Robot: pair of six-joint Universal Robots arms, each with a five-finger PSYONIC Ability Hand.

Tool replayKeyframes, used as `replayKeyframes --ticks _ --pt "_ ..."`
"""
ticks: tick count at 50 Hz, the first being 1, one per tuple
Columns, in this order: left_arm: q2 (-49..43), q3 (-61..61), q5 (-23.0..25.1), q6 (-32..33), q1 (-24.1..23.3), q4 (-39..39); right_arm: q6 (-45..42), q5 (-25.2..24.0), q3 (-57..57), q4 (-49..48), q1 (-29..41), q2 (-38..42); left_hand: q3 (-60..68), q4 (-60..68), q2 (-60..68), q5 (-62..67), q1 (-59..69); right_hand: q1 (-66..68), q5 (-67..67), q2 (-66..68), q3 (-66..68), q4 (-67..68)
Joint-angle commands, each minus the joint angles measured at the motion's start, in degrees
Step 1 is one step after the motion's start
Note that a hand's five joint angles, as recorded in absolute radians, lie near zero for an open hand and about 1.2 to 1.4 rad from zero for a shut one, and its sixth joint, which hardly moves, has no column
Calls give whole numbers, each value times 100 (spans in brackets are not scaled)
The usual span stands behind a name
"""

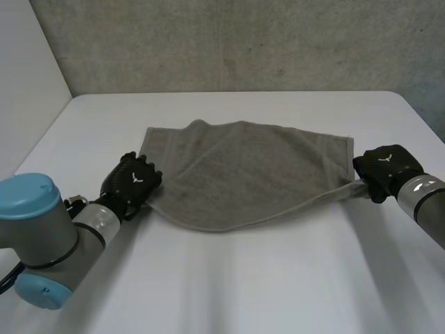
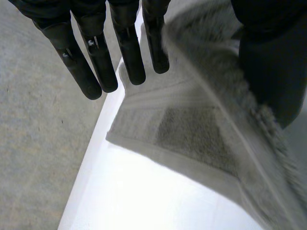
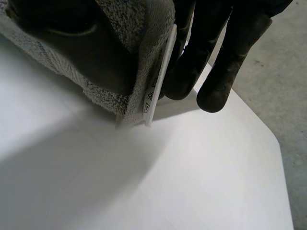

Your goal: Fold the towel.

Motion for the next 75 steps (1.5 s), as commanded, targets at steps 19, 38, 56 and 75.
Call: replayKeyframes --ticks 19,38,56,75 --pt "409 -323 -134 -54 286 -429 -41 277 19 -61 -79 -141 4536 4470 4488 3562 4461 413 317 453 310 335" --pt "2219 -718 -151 -54 532 -587 -146 -118 -78 1194 -702 -1625 4536 4470 4488 3562 4461 413 317 453 310 335" --pt "3205 -982 95 -370 532 -1563 -1026 -1631 -140 3059 -1802 -2541 4536 4470 4488 3562 4461 413 317 453 310 335" --pt "-733 2076 -485 -414 -180 -1343 -288 -286 -2021 2207 -887 834 4536 4470 4488 3562 4461 413 317 453 310 335"
